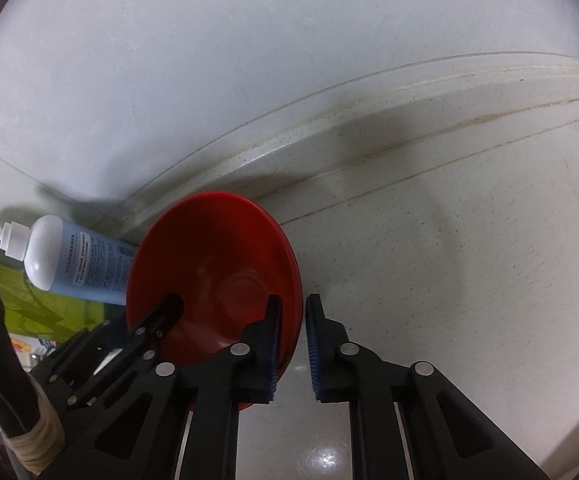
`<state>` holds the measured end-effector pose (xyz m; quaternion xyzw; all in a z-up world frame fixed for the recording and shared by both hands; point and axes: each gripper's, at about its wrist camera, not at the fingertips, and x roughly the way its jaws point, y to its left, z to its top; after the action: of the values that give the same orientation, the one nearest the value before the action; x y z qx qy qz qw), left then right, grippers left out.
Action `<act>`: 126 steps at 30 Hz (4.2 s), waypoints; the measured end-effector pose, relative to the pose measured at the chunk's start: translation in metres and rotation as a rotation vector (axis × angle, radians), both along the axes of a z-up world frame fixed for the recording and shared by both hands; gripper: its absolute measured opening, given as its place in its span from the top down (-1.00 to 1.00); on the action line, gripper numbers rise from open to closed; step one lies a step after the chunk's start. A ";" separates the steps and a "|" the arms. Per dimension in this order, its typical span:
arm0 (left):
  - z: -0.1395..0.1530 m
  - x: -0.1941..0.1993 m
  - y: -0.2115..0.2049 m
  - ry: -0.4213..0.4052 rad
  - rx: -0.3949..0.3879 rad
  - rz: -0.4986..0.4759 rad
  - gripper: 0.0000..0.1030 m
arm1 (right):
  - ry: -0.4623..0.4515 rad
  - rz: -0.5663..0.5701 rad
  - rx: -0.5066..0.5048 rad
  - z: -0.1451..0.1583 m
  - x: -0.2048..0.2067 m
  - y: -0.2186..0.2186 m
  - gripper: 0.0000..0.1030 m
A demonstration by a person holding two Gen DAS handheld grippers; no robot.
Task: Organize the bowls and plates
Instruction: 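Close both grippers together on the rim of the red bowl, then lift the red bowl with both grippers and carry it over the pink bowl, then lower the red bowl into the pink bowl and open both grippers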
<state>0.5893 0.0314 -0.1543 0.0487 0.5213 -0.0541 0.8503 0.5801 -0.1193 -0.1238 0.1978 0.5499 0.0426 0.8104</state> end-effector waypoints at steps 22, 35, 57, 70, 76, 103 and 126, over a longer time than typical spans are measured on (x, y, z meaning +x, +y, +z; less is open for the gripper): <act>0.071 -0.082 -0.010 -0.100 -0.131 -0.089 0.71 | -0.095 -0.022 -0.080 0.055 -0.068 -0.002 0.76; 0.112 -0.145 -0.052 -0.159 -0.181 -0.196 0.71 | -0.163 -0.078 -0.143 0.092 -0.139 -0.025 0.75; 0.119 -0.239 -0.136 -0.140 -0.198 -0.389 0.70 | -0.182 -0.220 -0.200 0.119 -0.267 -0.106 0.74; 0.097 -0.264 -0.190 -0.065 -0.171 -0.482 0.69 | -0.130 -0.310 -0.209 0.104 -0.311 -0.152 0.74; 0.082 -0.270 -0.208 -0.020 -0.154 -0.507 0.69 | -0.089 -0.336 -0.205 0.091 -0.322 -0.169 0.74; 0.044 -0.269 -0.231 0.059 -0.089 -0.522 0.64 | 0.005 -0.321 -0.196 0.045 -0.322 -0.188 0.74; 0.068 -0.263 -0.220 0.000 -0.118 -0.499 0.06 | -0.055 -0.318 -0.264 0.063 -0.327 -0.184 0.32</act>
<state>0.3265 -0.1883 -0.0861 0.1260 0.4889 -0.2926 0.8121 0.2532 -0.3030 -0.0612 0.1730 0.4904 -0.1528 0.8404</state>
